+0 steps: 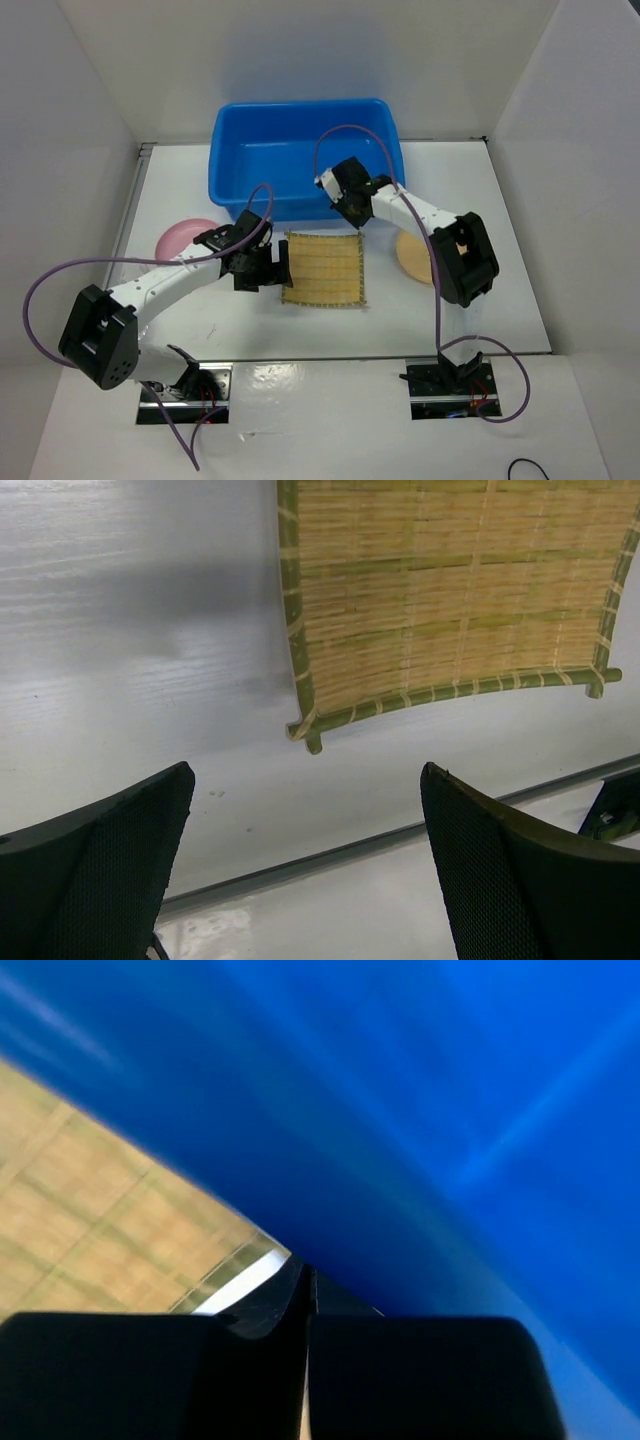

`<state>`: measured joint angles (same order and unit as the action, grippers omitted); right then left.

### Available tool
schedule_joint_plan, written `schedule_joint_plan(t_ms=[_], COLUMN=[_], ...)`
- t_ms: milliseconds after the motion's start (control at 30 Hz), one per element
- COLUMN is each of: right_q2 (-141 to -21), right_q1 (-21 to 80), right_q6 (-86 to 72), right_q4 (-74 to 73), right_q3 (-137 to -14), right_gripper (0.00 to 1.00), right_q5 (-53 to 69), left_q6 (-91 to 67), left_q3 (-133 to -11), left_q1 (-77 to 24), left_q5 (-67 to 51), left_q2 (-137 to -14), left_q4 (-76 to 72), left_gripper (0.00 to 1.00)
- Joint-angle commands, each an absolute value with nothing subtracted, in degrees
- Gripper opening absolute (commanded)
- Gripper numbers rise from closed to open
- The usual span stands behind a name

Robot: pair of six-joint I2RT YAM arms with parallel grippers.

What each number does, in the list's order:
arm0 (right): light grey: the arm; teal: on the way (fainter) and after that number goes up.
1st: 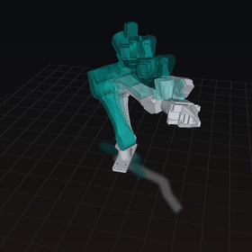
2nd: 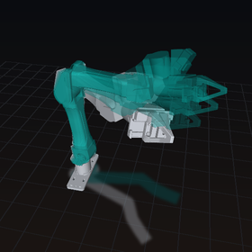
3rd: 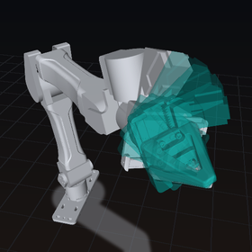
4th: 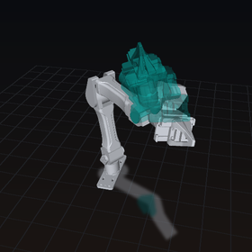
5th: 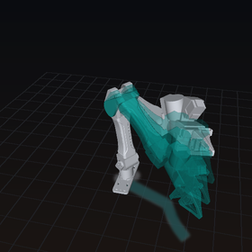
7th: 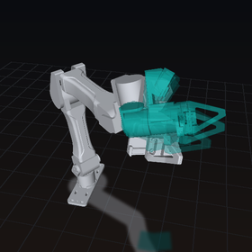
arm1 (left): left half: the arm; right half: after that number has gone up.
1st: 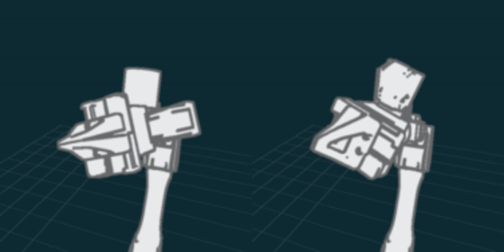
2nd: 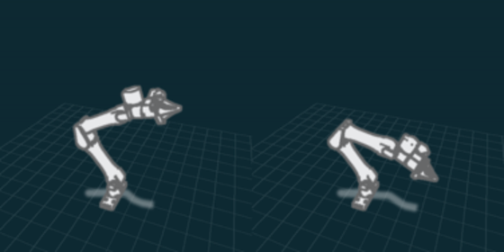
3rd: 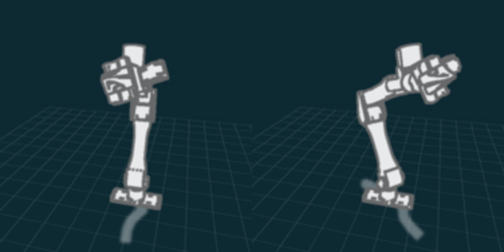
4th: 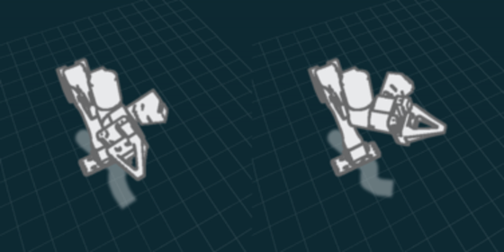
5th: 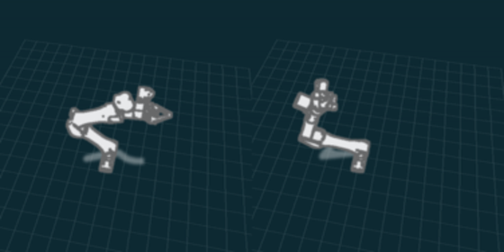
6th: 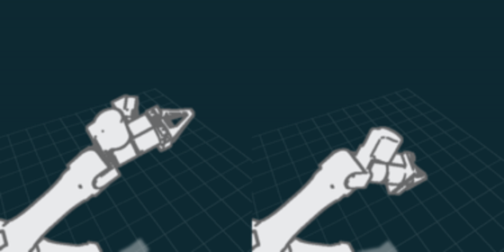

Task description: Place the mixed dishes into the plastic bin

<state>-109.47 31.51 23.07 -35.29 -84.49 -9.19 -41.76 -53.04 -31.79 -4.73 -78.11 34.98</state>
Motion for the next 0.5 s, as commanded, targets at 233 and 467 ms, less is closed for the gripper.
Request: schedule_joint_plan(t_ms=[233,467], right_q2=[-113.6,-104.1], right_q1=[27.6,32.5], right_q6=[22.3,27.5], right_q4=[-35.8,-41.7], right_q3=[-93.3,-78.8], right_gripper=[0.00,0.00], right_q5=[-6.3,1.1], left_q6=[-40.1,-45.5], left_q3=[-53.2,-50.7], left_q1=[-30.5,-30.0], left_q5=[-6.9,-6.0], left_q2=[-83.1,-86.4], left_q4=[28.9,25.3], left_gripper=[1.00,1.00])
